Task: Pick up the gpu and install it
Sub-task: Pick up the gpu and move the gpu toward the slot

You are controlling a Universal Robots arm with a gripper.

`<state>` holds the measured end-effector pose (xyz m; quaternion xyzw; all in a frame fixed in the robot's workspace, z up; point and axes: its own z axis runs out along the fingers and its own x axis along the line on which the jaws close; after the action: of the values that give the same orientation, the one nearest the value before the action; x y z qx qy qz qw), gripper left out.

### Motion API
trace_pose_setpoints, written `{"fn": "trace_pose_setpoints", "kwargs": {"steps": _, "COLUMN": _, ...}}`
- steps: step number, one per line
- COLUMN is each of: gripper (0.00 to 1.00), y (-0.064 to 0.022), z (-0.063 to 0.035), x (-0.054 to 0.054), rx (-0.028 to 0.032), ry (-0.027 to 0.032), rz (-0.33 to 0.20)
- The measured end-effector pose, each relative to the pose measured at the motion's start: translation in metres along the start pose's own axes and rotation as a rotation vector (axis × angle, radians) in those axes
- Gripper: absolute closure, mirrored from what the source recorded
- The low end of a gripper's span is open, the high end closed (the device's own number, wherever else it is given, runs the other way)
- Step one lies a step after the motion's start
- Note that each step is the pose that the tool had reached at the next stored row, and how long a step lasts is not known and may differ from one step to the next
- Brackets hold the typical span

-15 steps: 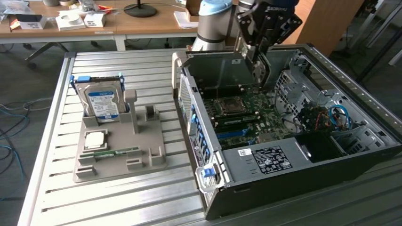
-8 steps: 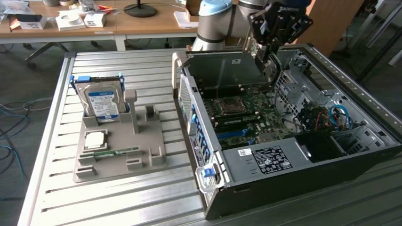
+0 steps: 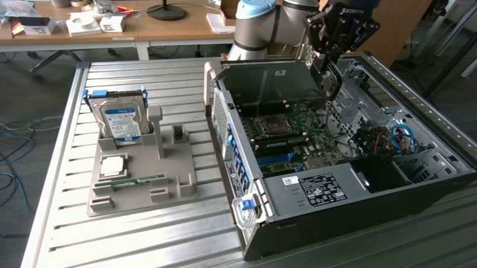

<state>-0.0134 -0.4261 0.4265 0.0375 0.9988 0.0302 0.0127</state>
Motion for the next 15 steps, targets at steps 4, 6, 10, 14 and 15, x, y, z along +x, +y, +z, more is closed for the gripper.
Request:
{"fn": "trace_pose_setpoints", "kwargs": {"steps": 4, "gripper": 0.74, "y": 0.0000, "z": 0.0000, "x": -0.0002, "rx": 0.0000, "ry": 0.0000, "rz": 0.000}}
{"fn": "trace_pose_setpoints", "kwargs": {"steps": 6, "gripper": 0.74, "y": 0.0001, "z": 0.0000, "x": -0.0010, "rx": 0.0000, "ry": 0.0001, "rz": -0.001}}
{"fn": "trace_pose_setpoints", "kwargs": {"steps": 10, "gripper": 0.74, "y": 0.0005, "z": 0.0002, "x": -0.0066, "rx": -0.0003, "ry": 0.0011, "rz": -0.016}}
{"fn": "trace_pose_setpoints", "kwargs": {"steps": 14, "gripper": 0.74, "y": 0.0007, "z": 0.0005, "x": -0.0088, "rx": -0.0008, "ry": 0.0022, "rz": -0.034}}
{"fn": "trace_pose_setpoints", "kwargs": {"steps": 15, "gripper": 0.74, "y": 0.0007, "z": 0.0005, "x": -0.0095, "rx": -0.0009, "ry": 0.0026, "rz": -0.041}}
